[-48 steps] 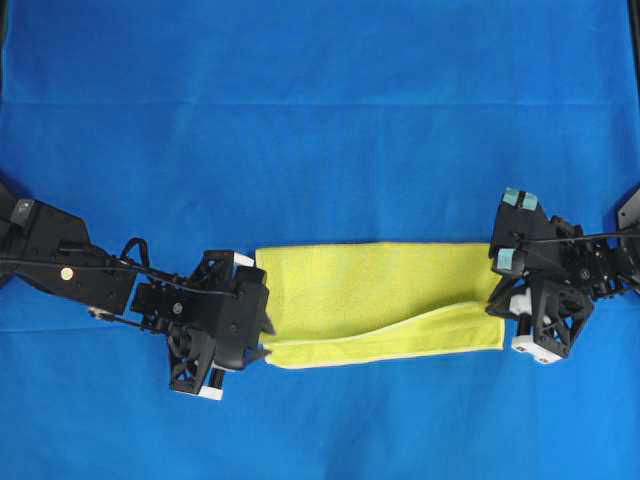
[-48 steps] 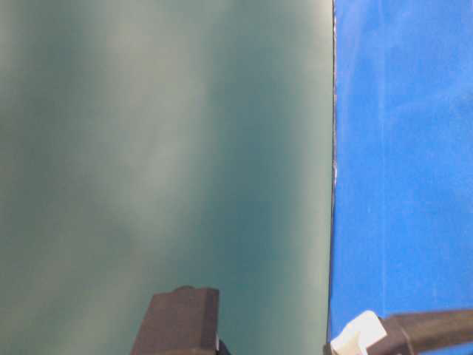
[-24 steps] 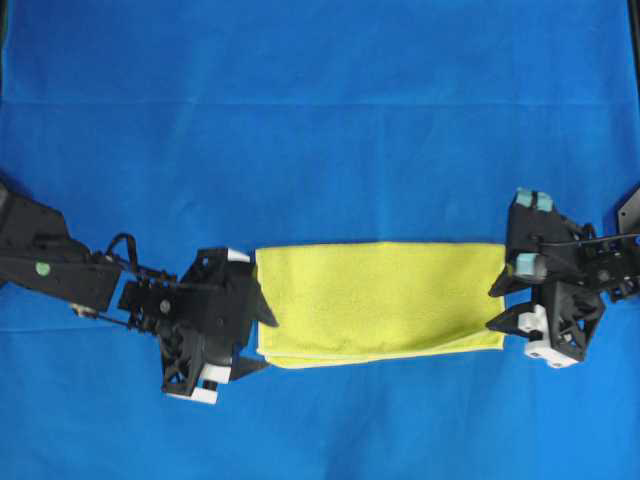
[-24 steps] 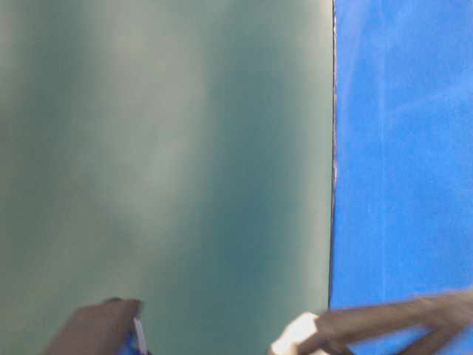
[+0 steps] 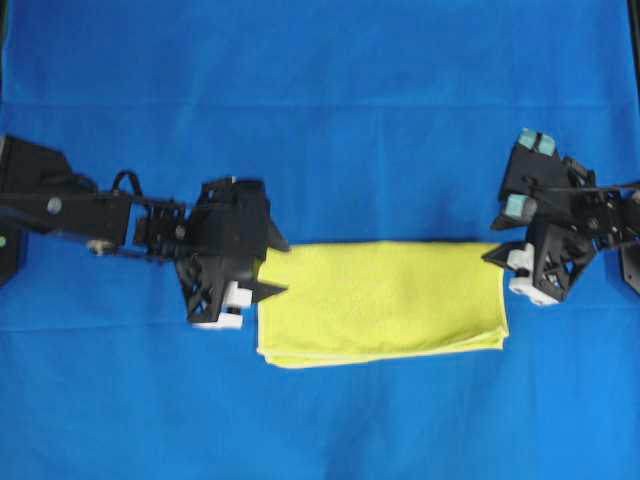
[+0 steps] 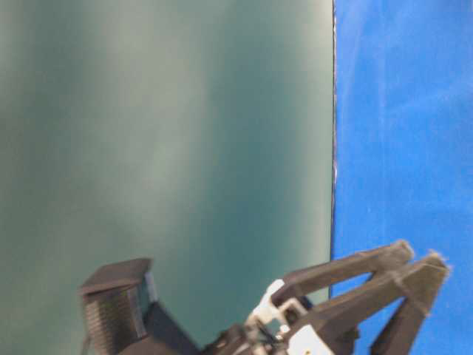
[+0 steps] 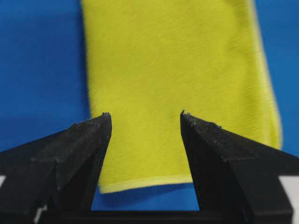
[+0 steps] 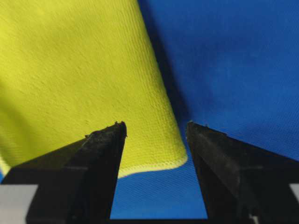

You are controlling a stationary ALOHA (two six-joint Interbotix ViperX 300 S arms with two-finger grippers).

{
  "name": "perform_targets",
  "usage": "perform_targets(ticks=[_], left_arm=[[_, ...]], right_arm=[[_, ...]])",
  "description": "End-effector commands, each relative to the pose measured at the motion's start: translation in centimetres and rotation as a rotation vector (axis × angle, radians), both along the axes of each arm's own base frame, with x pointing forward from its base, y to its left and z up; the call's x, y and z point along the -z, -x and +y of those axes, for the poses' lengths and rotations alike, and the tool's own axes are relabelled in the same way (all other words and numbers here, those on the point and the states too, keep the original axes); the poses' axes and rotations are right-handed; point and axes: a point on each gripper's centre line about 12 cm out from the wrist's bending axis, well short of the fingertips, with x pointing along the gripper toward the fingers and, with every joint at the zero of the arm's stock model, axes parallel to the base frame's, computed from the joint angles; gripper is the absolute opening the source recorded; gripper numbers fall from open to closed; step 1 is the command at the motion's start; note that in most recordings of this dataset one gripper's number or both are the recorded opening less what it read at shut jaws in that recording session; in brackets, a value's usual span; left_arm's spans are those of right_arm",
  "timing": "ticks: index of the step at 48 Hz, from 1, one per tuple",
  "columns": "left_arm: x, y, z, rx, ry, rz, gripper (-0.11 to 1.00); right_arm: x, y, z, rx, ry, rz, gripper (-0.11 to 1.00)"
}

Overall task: Fold the yellow towel.
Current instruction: 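Pinch the folded towel's left and right ends with both grippers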

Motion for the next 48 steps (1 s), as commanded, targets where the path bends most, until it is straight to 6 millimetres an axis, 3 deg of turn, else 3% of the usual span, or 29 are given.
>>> perform_targets(ticks=[1,17,23,35,39,45,48], left_arm=[[0.3,-0.4,0.5,-0.012,-0.002,-0.002,0.58],[4.3,-0.3,2.3,-0.061,-0.007,0.086,0.57],[5.6,-0.1,2.5,-0.076,0.002,0.1,0.56],[5.8,-0.1,2.1,-0.067,0.001,0.114,0.48],[5.8,-0.1,1.5,-0.039,-0.012,0.133,0.36],[5.7,-0.1,0.7,-0.017,-0.013,0.154,0.12],[5.5,-0.2,0.5,-0.011,-0.014,0.16,0.04]], right_arm=[[0.2,-0.5,-0.3,0.011,0.0,0.002,0.59],[4.2,-0.6,-1.2,0.049,-0.001,0.122,0.58],[4.5,-0.6,-1.2,0.051,-0.003,0.133,0.58],[4.5,-0.5,-1.2,0.052,-0.002,0.139,0.55],[4.5,-0.5,-1.2,0.052,-0.002,0.139,0.43],[4.4,-0.5,-1.2,0.05,-0.003,0.134,0.05],[4.3,-0.4,-1.1,0.049,-0.004,0.128,0.01]])
